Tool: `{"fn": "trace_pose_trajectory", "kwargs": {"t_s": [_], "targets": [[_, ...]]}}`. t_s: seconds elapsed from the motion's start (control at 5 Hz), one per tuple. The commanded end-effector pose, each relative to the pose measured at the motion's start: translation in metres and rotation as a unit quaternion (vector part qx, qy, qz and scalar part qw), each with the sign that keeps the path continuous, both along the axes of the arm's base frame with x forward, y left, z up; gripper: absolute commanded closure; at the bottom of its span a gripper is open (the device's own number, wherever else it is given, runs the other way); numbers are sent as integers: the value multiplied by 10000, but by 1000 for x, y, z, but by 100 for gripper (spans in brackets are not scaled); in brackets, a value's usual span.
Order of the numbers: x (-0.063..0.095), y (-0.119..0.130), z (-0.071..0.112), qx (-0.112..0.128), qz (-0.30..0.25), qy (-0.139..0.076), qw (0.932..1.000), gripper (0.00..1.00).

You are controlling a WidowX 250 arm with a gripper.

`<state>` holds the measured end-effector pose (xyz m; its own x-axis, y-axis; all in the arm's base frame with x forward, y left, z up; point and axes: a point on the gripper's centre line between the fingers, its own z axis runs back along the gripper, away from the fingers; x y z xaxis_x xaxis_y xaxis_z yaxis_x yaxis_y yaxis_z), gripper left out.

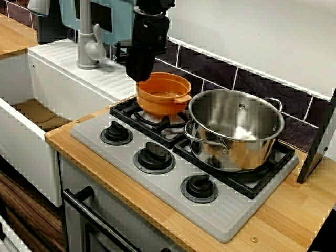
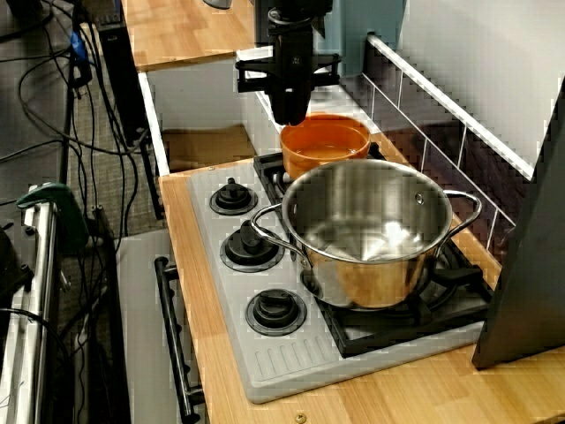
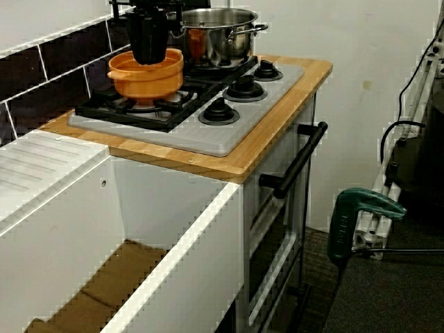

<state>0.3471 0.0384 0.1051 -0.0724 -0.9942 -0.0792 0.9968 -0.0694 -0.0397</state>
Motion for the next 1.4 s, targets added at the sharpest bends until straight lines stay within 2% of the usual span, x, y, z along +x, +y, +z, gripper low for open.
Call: {"fn": "trace_pose_trajectory", "kwargs": {"t_s": [0.0,0.2,0.6,1.0,1.2], "targets": [[-9,3,22,50,106,-417,9991,0],[-15,0,27,-23,80,-414,9991,0],[-17,-4,27,-133,-29,-209,9997,0],[-15,-5,12,-83,-62,-185,9998,0],[-15,-9,0,-86,-84,-58,9999,0]]}}
